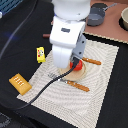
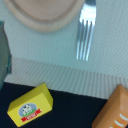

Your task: Interact with the objects in diverse but meaningful ways.

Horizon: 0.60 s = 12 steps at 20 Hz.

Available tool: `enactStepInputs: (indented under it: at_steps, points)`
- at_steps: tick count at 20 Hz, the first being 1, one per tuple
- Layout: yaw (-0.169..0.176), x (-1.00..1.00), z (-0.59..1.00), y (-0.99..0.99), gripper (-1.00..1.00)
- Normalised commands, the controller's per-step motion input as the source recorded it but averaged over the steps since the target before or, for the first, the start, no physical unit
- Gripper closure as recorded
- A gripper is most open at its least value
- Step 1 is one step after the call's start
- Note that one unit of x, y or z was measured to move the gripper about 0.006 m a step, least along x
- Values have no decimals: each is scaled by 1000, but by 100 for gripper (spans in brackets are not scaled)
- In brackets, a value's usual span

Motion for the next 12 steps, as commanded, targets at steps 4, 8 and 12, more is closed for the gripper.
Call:
enactStepInputs:
  at_steps: [4,8,12]
  points:
    - [0,-769,0,-519,-100]
    - [-4,-838,0,-363,-100]
    - [-50,-835,0,-125,-100]
